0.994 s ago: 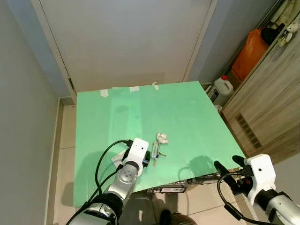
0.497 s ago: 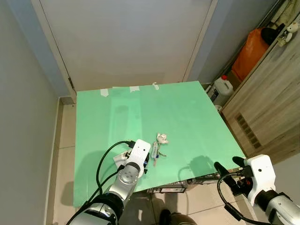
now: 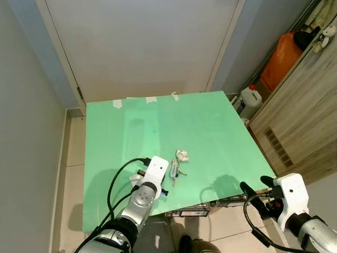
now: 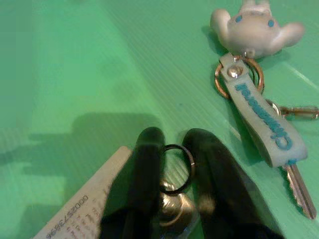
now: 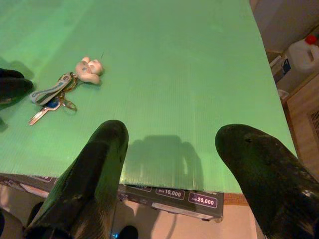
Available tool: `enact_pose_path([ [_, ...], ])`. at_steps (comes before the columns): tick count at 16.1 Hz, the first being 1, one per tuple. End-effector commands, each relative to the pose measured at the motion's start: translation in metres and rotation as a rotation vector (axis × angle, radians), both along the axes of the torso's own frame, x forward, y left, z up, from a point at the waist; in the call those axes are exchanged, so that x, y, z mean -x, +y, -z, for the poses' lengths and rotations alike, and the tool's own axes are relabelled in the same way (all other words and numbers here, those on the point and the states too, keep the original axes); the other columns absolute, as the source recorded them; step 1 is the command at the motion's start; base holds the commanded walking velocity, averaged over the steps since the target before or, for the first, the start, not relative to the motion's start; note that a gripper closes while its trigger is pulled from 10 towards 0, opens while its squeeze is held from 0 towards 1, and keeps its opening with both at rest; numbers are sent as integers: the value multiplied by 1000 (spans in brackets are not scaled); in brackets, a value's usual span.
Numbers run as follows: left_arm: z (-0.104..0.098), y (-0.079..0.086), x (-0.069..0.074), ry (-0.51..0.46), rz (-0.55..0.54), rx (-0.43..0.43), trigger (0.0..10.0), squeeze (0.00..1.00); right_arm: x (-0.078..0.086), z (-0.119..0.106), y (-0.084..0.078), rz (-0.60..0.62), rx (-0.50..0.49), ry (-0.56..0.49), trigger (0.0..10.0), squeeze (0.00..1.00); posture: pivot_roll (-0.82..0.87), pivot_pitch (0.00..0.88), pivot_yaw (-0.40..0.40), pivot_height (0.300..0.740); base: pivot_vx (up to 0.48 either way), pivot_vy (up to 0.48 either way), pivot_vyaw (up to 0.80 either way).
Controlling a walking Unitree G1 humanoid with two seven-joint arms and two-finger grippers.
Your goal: Hang keys on a hook
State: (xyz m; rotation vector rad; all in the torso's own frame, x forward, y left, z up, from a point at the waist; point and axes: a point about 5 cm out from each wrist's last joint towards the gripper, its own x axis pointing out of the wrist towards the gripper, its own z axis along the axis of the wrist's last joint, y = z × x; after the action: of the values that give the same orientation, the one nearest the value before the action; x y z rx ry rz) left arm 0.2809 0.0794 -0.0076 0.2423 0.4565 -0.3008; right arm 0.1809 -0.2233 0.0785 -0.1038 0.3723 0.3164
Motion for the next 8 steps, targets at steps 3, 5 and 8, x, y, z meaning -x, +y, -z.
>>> enact_pose_path([
  [3,-11,0,-6,-69,2,45,0,0,-6,7,1,3,-11,16,10000,0,-224,107,-90,740,0,0,0],
  [5,-23,3,-10,-131,-4,83,0,0,-23,13,10,-17,-32,0,10000,0,-167,55,-88,740,0,0,0],
  [8,-34,14,-13,-194,11,76,0,0,-53,14,26,-32,-72,-51,10000,0,-88,0,-80,740,0,0,0],
])
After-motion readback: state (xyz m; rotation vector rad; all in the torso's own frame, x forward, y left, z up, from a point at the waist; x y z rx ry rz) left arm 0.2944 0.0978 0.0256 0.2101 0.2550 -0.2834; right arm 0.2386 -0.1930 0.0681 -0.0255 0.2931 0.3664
